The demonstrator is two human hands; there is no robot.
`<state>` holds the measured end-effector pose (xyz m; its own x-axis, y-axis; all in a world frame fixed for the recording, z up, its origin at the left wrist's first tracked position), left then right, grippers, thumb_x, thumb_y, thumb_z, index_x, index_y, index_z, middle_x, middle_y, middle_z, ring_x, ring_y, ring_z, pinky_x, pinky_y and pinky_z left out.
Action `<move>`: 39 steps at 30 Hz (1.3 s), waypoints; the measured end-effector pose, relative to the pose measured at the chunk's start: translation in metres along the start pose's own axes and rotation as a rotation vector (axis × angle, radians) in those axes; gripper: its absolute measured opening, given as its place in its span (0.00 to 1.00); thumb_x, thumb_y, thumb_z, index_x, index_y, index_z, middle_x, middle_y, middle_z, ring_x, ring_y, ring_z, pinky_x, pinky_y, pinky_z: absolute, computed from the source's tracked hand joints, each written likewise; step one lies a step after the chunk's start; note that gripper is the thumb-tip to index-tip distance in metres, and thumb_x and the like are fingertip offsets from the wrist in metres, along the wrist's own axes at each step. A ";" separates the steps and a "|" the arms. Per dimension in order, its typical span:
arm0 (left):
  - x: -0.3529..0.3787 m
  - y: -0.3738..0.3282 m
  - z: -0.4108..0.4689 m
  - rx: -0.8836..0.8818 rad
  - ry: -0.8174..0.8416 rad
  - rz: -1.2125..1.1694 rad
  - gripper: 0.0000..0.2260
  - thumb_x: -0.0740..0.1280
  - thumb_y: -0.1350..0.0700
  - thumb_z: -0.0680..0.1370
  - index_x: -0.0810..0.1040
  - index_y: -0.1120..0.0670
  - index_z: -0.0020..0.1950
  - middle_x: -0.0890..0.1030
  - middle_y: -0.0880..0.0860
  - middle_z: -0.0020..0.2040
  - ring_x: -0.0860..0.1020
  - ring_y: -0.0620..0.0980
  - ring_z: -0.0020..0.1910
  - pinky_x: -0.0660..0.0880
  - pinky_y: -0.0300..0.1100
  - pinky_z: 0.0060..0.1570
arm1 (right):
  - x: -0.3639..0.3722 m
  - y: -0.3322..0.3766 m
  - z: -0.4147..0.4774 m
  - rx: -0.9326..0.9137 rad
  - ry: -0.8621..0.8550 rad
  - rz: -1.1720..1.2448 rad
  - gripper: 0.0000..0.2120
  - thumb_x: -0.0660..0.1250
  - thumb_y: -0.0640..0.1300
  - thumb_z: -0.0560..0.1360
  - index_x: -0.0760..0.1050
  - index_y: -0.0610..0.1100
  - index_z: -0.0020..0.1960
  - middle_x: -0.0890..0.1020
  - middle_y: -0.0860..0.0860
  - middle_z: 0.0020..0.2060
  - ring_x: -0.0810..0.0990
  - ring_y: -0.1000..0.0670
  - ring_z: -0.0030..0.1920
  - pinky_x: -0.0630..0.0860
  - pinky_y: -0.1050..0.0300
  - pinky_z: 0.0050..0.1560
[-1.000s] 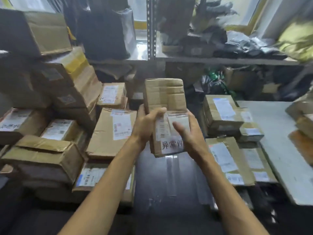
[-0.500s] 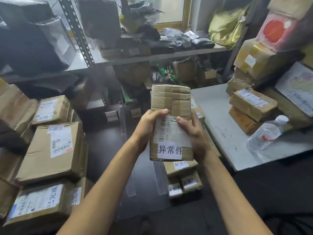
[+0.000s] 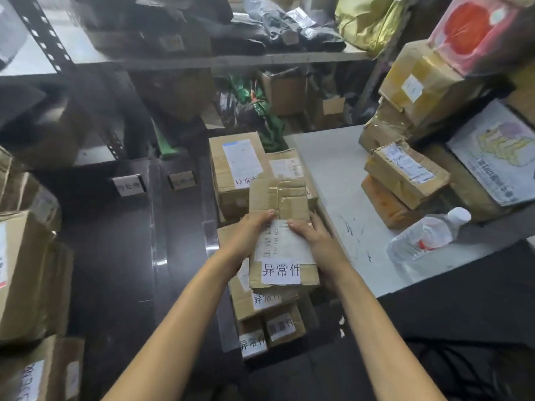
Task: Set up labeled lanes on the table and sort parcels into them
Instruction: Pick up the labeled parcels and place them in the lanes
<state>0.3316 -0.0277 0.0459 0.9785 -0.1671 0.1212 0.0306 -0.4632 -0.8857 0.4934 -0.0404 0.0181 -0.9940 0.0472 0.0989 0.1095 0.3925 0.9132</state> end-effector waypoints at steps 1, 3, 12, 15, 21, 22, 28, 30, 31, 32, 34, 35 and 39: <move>-0.001 0.007 0.003 -0.027 -0.050 0.037 0.12 0.61 0.51 0.84 0.83 0.50 0.49 0.87 0.51 0.49 0.84 0.57 0.55 0.77 0.54 0.63 | 0.001 -0.007 0.004 0.045 0.008 -0.028 0.27 0.73 0.52 0.74 0.72 0.50 0.70 0.85 0.49 0.58 0.86 0.47 0.56 0.82 0.44 0.60; -0.005 0.022 0.009 -0.060 -0.188 0.109 0.11 0.61 0.48 0.83 0.82 0.50 0.50 0.86 0.52 0.50 0.84 0.54 0.54 0.77 0.54 0.63 | 0.005 -0.020 0.014 0.077 0.029 -0.118 0.22 0.70 0.53 0.78 0.73 0.51 0.70 0.85 0.51 0.58 0.85 0.50 0.55 0.82 0.54 0.55; -0.025 0.065 0.023 -0.114 -0.517 0.199 0.24 0.56 0.37 0.77 0.76 0.52 0.62 0.79 0.55 0.60 0.74 0.59 0.66 0.70 0.61 0.68 | 0.028 -0.033 0.034 -0.032 0.070 -0.535 0.15 0.62 0.54 0.83 0.78 0.50 0.67 0.82 0.56 0.53 0.81 0.53 0.55 0.77 0.56 0.53; -0.026 0.061 0.023 -0.153 -0.530 0.144 0.13 0.56 0.46 0.82 0.73 0.51 0.59 0.77 0.56 0.61 0.74 0.57 0.66 0.70 0.59 0.68 | 0.034 -0.033 0.036 -0.057 0.091 -0.574 0.15 0.61 0.52 0.84 0.76 0.50 0.68 0.82 0.54 0.54 0.81 0.50 0.57 0.78 0.51 0.59; -0.030 0.055 0.032 -0.171 -0.422 0.096 0.08 0.60 0.46 0.79 0.72 0.48 0.54 0.80 0.55 0.60 0.80 0.55 0.60 0.75 0.57 0.64 | 0.040 -0.020 0.039 -0.052 0.024 -0.552 0.17 0.59 0.48 0.85 0.73 0.47 0.73 0.77 0.57 0.54 0.75 0.55 0.55 0.71 0.58 0.55; -0.029 0.053 0.035 -0.171 -0.402 0.091 0.08 0.61 0.46 0.78 0.72 0.47 0.54 0.80 0.54 0.59 0.81 0.55 0.59 0.76 0.57 0.64 | 0.040 -0.017 0.040 -0.044 0.004 -0.556 0.17 0.58 0.48 0.86 0.73 0.47 0.72 0.75 0.57 0.53 0.74 0.55 0.55 0.69 0.59 0.55; -0.030 0.060 0.045 -0.145 -0.399 0.198 0.11 0.60 0.52 0.83 0.68 0.53 0.64 0.76 0.50 0.56 0.79 0.51 0.56 0.78 0.54 0.59 | 0.042 -0.022 0.047 0.000 -0.028 -0.596 0.15 0.58 0.48 0.85 0.76 0.50 0.68 0.82 0.53 0.59 0.79 0.51 0.59 0.75 0.55 0.56; -0.032 0.058 0.044 -0.133 -0.379 0.206 0.06 0.59 0.53 0.83 0.70 0.51 0.60 0.77 0.50 0.55 0.80 0.50 0.53 0.79 0.53 0.58 | 0.045 -0.022 0.049 0.024 -0.052 -0.586 0.17 0.58 0.48 0.84 0.76 0.49 0.70 0.82 0.52 0.61 0.79 0.50 0.61 0.75 0.52 0.60; -0.033 0.057 0.043 -0.129 -0.368 0.206 0.03 0.59 0.54 0.84 0.70 0.49 0.57 0.77 0.49 0.53 0.80 0.49 0.52 0.80 0.51 0.56 | 0.047 -0.022 0.051 0.038 -0.068 -0.576 0.18 0.58 0.48 0.84 0.75 0.48 0.71 0.82 0.51 0.62 0.79 0.49 0.62 0.75 0.50 0.62; -0.035 0.057 0.043 -0.131 -0.353 0.215 0.03 0.58 0.55 0.84 0.70 0.47 0.55 0.78 0.49 0.52 0.80 0.49 0.52 0.80 0.50 0.54 | 0.048 -0.020 0.052 0.044 -0.081 -0.566 0.18 0.58 0.48 0.83 0.75 0.48 0.71 0.81 0.51 0.64 0.78 0.49 0.64 0.75 0.49 0.65; -0.037 0.054 0.042 -0.113 -0.314 0.225 0.07 0.58 0.56 0.84 0.69 0.43 0.51 0.79 0.48 0.53 0.81 0.49 0.52 0.80 0.48 0.53 | 0.050 -0.021 0.052 0.062 -0.098 -0.568 0.20 0.57 0.48 0.83 0.74 0.47 0.73 0.80 0.50 0.66 0.78 0.48 0.65 0.74 0.47 0.67; -0.038 0.053 0.042 -0.095 -0.311 0.236 0.09 0.58 0.56 0.84 0.69 0.43 0.49 0.79 0.49 0.53 0.81 0.48 0.51 0.80 0.47 0.51 | 0.052 -0.021 0.052 0.069 -0.101 -0.566 0.21 0.57 0.49 0.83 0.72 0.47 0.74 0.79 0.49 0.68 0.77 0.48 0.67 0.73 0.47 0.68; -0.041 0.053 0.038 -0.077 -0.324 0.233 0.07 0.59 0.56 0.84 0.71 0.44 0.52 0.77 0.48 0.54 0.78 0.45 0.51 0.78 0.46 0.53 | 0.057 -0.019 0.040 0.098 -0.138 -0.561 0.26 0.57 0.52 0.84 0.61 0.47 0.81 0.68 0.49 0.77 0.67 0.46 0.76 0.65 0.46 0.75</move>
<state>0.3005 -0.0125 -0.0225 0.9715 0.0019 -0.2371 -0.2028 -0.5116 -0.8350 0.4346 -0.0081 -0.0095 -0.8911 -0.0760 -0.4474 -0.4269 0.4747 0.7697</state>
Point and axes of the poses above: each hand's wrist, its own z-axis towards the middle knuckle, its own x-axis out of the palm, y = z × x, the point moved 1 cm from there along z, towards the middle knuckle
